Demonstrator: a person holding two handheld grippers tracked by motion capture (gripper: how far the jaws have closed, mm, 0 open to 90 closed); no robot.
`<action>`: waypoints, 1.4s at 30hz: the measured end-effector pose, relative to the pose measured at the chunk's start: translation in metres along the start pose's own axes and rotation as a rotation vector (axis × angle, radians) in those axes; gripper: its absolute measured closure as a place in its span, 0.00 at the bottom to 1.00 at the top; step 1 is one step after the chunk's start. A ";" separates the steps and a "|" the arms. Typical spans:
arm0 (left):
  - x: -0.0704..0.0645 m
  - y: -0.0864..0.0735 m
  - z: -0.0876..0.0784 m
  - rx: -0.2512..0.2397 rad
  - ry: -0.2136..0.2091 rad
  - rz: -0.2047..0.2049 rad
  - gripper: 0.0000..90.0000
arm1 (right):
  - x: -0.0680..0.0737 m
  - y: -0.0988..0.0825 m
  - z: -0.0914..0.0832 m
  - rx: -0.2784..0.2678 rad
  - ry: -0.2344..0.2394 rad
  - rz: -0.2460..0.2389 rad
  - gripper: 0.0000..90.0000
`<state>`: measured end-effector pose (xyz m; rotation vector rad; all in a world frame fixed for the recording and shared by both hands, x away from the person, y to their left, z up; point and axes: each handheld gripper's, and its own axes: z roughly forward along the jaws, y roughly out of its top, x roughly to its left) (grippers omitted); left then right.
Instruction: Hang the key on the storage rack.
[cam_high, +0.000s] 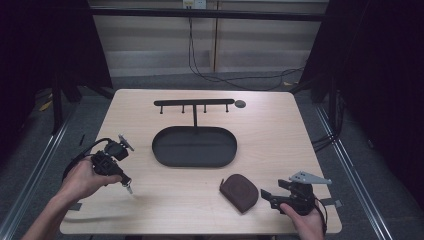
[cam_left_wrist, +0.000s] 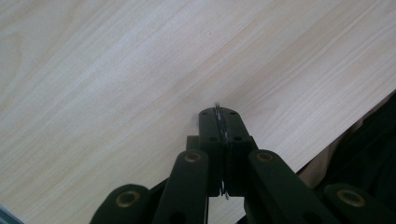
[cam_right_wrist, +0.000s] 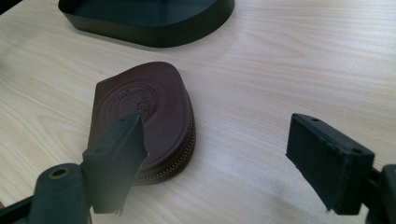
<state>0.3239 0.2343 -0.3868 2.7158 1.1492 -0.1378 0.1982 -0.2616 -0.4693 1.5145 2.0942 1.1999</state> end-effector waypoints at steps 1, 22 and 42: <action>-0.001 0.001 -0.001 0.004 0.007 0.002 0.99 | 0.000 0.000 0.000 -0.001 0.000 -0.001 0.21; -0.018 0.027 -0.041 0.012 0.075 0.048 0.99 | 0.000 0.000 0.001 0.007 0.000 -0.002 0.21; -0.022 0.061 -0.089 -0.014 0.080 0.060 0.99 | 0.000 0.000 0.001 0.008 0.008 -0.006 0.20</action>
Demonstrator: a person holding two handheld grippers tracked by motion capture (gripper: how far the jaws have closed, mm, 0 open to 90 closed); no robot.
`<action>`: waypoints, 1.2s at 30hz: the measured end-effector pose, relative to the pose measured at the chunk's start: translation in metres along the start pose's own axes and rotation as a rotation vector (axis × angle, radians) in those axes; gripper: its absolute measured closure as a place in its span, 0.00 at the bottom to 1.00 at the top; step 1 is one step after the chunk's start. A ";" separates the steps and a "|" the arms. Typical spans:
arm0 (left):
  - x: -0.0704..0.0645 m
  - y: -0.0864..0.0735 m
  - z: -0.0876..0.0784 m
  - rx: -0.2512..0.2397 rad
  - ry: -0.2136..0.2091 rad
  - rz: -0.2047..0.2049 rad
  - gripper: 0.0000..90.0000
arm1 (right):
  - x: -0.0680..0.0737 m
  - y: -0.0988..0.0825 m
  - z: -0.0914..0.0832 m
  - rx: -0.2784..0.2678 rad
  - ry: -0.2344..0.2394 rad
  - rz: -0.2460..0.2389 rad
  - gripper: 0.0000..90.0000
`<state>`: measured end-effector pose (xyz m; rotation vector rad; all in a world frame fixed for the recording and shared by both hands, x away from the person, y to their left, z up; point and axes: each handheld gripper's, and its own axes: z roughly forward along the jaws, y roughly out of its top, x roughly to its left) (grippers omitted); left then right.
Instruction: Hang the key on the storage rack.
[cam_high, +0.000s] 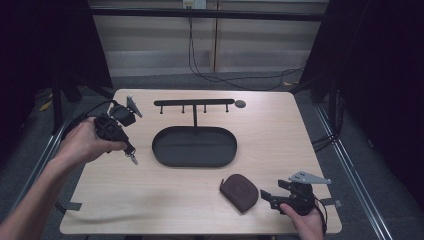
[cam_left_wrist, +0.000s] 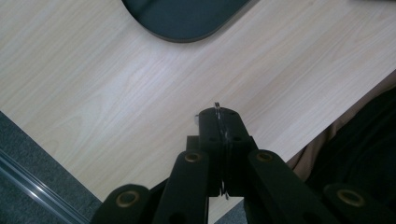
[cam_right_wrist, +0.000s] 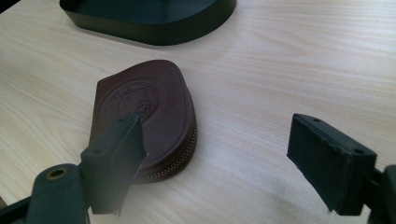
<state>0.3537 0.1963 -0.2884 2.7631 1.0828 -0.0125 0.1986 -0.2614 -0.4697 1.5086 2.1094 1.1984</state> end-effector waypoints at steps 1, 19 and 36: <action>0.000 0.002 -0.002 0.001 0.005 -0.005 0.99 | 0.000 0.000 0.000 0.000 0.000 0.001 0.20; 0.001 0.043 -0.022 0.020 0.009 0.031 0.99 | 0.000 0.000 -0.001 -0.003 0.003 0.006 0.20; 0.015 0.075 -0.030 -0.005 0.006 -0.016 0.99 | 0.000 0.000 -0.001 -0.003 0.010 0.007 0.20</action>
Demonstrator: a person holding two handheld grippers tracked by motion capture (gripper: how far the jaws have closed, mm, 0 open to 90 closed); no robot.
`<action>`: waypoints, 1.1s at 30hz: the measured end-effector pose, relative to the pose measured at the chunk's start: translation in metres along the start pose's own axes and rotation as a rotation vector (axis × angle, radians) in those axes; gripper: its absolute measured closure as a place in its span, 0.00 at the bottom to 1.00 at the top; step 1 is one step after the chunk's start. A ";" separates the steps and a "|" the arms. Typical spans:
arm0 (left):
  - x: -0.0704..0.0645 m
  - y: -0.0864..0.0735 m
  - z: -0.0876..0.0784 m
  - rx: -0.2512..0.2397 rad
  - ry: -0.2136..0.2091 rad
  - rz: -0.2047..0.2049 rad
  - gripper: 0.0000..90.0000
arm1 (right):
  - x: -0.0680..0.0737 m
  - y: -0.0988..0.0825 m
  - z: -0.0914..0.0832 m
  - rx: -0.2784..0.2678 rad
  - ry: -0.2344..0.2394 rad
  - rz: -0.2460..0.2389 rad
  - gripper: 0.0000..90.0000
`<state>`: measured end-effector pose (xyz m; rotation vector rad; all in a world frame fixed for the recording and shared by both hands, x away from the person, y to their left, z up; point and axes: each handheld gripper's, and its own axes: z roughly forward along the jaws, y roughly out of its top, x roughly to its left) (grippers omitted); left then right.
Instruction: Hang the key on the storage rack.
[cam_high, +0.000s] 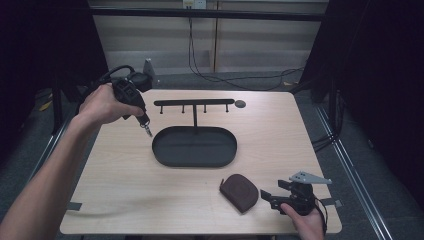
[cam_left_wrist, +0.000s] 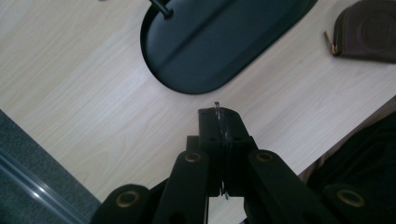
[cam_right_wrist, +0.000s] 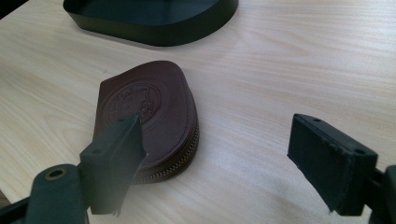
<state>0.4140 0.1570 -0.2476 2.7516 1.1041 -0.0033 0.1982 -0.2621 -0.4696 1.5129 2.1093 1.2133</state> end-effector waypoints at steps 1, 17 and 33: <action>0.002 0.003 -0.002 -0.009 0.000 -0.003 0.99 | 0.000 0.000 -0.001 -0.002 0.001 -0.002 0.20; 0.014 0.026 0.002 -0.007 -0.009 -0.038 0.99 | 0.000 0.000 0.000 -0.001 0.005 -0.001 0.20; 0.024 0.049 0.009 0.011 0.005 -0.090 0.99 | 0.001 0.000 0.000 0.001 0.011 -0.001 0.20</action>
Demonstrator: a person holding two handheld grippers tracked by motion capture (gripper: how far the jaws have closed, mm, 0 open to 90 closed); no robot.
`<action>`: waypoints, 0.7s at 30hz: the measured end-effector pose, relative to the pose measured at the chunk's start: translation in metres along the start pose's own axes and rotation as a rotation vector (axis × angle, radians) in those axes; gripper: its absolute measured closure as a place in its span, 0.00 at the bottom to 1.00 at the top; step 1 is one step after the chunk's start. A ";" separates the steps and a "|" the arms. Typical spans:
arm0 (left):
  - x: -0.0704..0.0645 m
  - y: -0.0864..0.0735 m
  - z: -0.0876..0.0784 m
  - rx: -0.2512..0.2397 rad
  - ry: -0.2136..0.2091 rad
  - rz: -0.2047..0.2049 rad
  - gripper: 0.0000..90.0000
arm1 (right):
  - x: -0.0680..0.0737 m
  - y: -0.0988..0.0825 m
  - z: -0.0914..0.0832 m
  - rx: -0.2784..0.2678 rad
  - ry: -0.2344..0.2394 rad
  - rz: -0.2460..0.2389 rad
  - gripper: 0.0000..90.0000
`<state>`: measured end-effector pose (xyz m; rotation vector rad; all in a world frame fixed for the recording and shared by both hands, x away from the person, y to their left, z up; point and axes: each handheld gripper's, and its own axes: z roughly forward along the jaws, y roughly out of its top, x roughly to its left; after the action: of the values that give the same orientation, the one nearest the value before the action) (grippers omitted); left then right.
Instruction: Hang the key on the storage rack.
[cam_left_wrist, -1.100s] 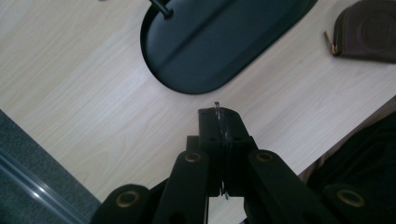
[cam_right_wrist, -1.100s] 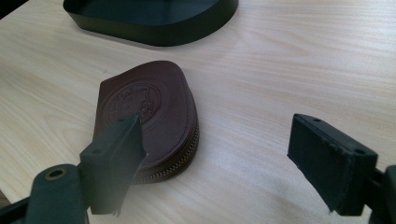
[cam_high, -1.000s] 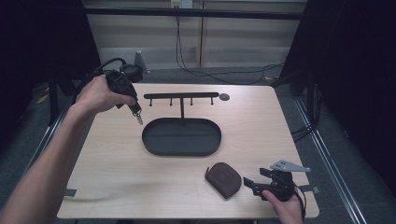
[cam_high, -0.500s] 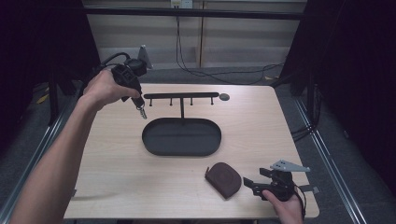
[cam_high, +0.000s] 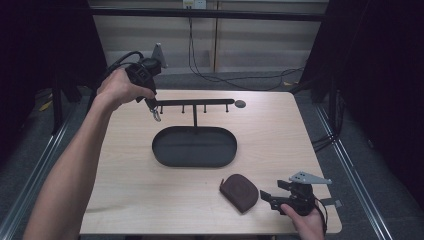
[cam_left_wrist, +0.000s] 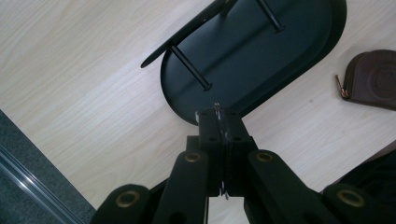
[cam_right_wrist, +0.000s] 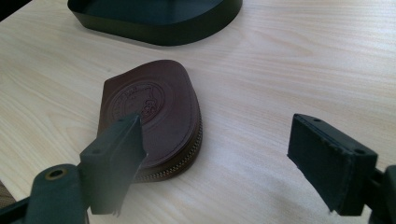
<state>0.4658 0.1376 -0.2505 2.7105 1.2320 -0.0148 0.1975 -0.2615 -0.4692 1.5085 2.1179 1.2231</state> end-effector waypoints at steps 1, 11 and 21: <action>0.001 0.001 0.001 0.001 0.000 0.001 0.99 | 0.000 0.000 0.000 -0.002 0.001 -0.003 0.20; 0.001 0.012 0.004 0.005 0.002 -0.018 0.99 | 0.001 0.000 0.000 -0.001 0.007 -0.008 0.20; 0.001 0.017 0.008 -0.020 0.022 -0.030 0.99 | 0.000 0.000 0.000 0.000 0.009 -0.008 0.20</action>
<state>0.4801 0.1264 -0.2561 2.6822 1.2718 0.0229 0.1975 -0.2615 -0.4692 1.4957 2.1280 1.2287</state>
